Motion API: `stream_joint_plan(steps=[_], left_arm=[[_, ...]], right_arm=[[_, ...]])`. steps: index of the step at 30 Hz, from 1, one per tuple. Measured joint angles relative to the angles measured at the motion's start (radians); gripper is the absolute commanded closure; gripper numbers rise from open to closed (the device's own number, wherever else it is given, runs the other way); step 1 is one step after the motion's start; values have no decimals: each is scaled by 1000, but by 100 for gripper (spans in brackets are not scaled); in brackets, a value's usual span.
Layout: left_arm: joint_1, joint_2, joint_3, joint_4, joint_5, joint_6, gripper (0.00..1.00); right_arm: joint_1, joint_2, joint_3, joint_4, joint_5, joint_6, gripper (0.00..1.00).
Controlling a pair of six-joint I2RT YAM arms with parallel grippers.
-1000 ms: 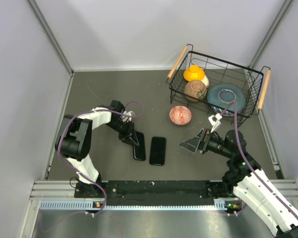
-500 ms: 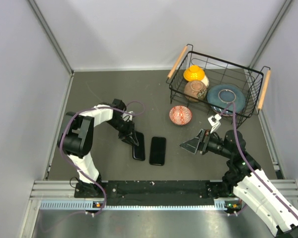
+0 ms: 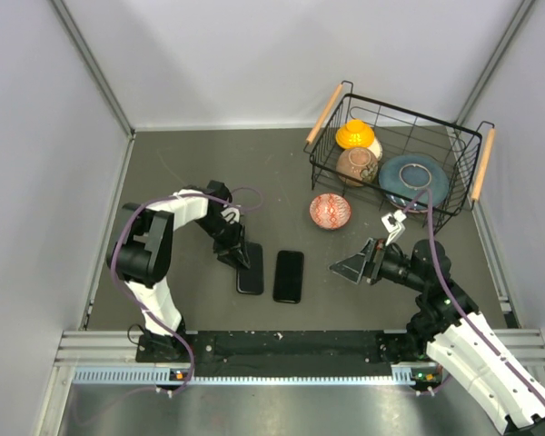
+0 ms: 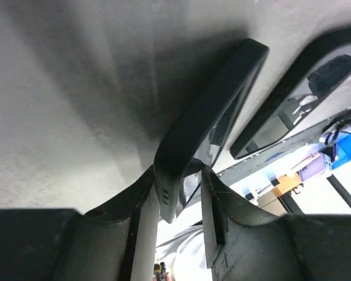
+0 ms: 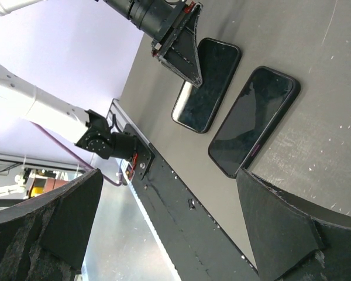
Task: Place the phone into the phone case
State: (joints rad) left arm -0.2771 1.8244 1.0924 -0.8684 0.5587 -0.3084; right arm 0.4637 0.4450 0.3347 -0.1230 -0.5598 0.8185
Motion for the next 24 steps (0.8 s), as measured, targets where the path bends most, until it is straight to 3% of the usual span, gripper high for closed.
stream_joint_plan(steps=[8,12,14,18,21,24], left_arm=[[5,0,34,-9,-177,-11,48],[10,-6,55,10,-258,-27,47],[10,-22,56,14,-293,-37,52],[8,-93,57,42,-321,-67,90],[-4,-157,56,91,-303,-87,100],[-32,-186,56,146,-269,-102,100]], right_arm=[[-1,0,0,-24,3,-8,3],[-2,0,0,-35,10,-10,3],[-2,0,0,-40,13,-12,3],[-2,0,0,-43,17,-14,4],[-2,2,0,-43,17,-15,4],[-2,6,0,-43,18,-15,4]])
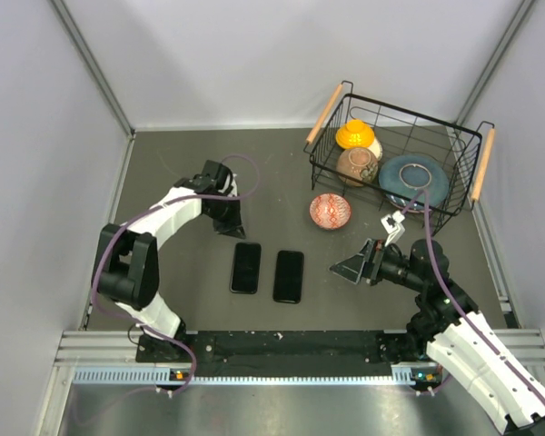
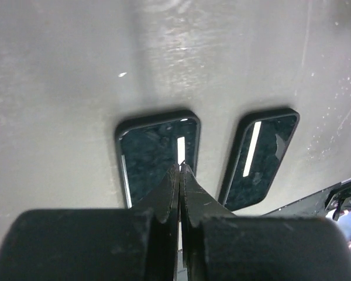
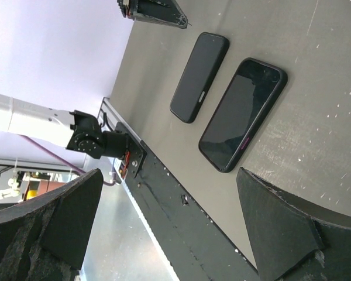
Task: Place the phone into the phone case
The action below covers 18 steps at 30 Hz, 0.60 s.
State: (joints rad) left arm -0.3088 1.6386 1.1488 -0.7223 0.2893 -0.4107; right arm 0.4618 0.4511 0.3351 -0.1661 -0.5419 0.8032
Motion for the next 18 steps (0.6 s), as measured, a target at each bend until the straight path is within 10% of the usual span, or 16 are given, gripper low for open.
stream_joint_plan(steps=[18], left_arm=[[-112,167,-5,105,32,-37,100]], right_arm=[[0,21,21,-52,41,-16,4]])
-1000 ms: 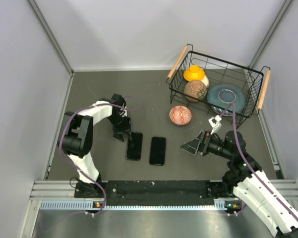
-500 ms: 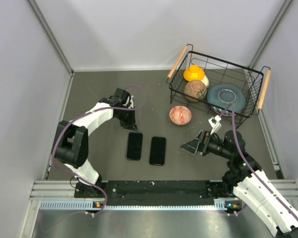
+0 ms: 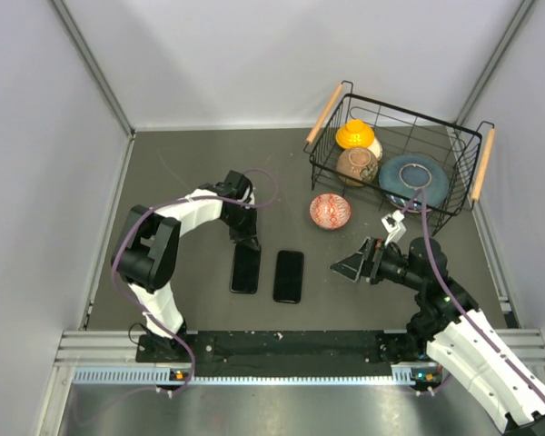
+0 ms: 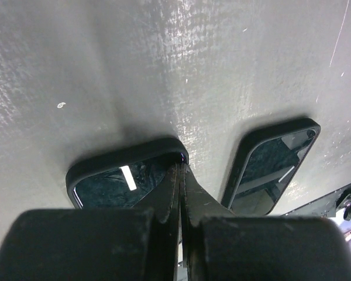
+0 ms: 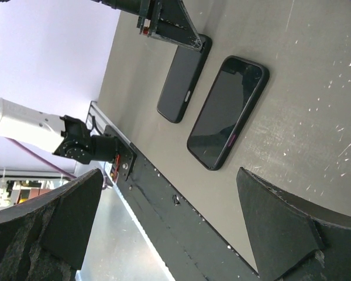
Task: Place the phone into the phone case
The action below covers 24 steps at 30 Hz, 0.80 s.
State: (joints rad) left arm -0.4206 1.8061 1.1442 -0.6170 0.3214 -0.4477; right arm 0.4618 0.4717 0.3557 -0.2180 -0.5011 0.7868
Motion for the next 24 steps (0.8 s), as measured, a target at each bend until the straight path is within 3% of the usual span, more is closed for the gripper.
stream_joint_plan(steps=[11,15,19,20,22,24], left_arm=[[1,-31,-60,77,52,-23,100],[0,-102,-71,61,50,-19,90],[0,-303,-71,73,75,-9,59],[0,-358,-69,79,84,-2,47],[0,-491,-69,106,105,9,1],[0,-615,-71,137,134,25,1]], right_arm=[[0,26,14,-36,31,-9,4],[0,63,74,-87,56,-39,1],[0,109,155,-146,96,-77,1],[0,119,178,-163,107,-87,1],[0,140,222,-203,130,-101,1],[0,156,267,-244,159,-115,1]])
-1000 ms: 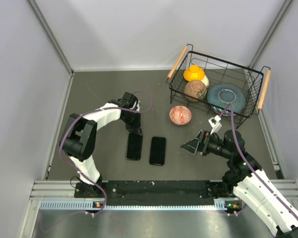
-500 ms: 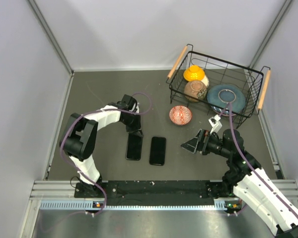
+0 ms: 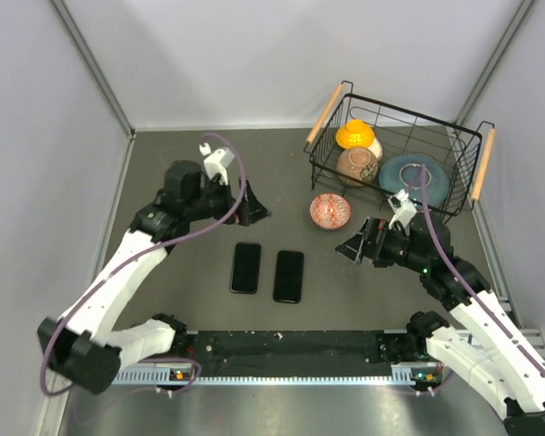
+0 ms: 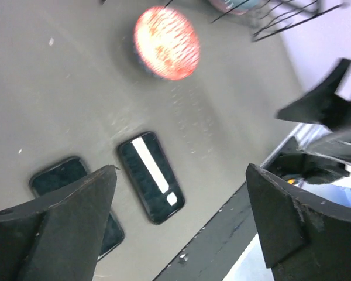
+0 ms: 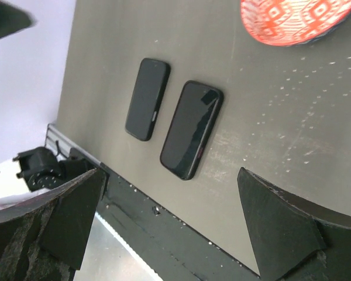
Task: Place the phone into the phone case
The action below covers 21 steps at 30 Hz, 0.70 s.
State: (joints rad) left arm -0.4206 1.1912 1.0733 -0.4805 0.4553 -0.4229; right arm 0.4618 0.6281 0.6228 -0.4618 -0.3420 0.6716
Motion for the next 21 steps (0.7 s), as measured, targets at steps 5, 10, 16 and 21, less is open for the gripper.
stream_joint_plan(steps=[5,10,16,21], left_arm=[[0,-233,-46,53,43,19,1],[0,-396,-171,76,44,16,1],[0,-482,-253,76,21,3,1],[0,-482,-257,76,6,3,1]], right_arm=[[0,7,104,-104,91,-18,1],[0,-10,185,-150,163,-16,1],[0,-47,199,-167,198,-11,1],[0,-47,199,-179,210,-6,1]])
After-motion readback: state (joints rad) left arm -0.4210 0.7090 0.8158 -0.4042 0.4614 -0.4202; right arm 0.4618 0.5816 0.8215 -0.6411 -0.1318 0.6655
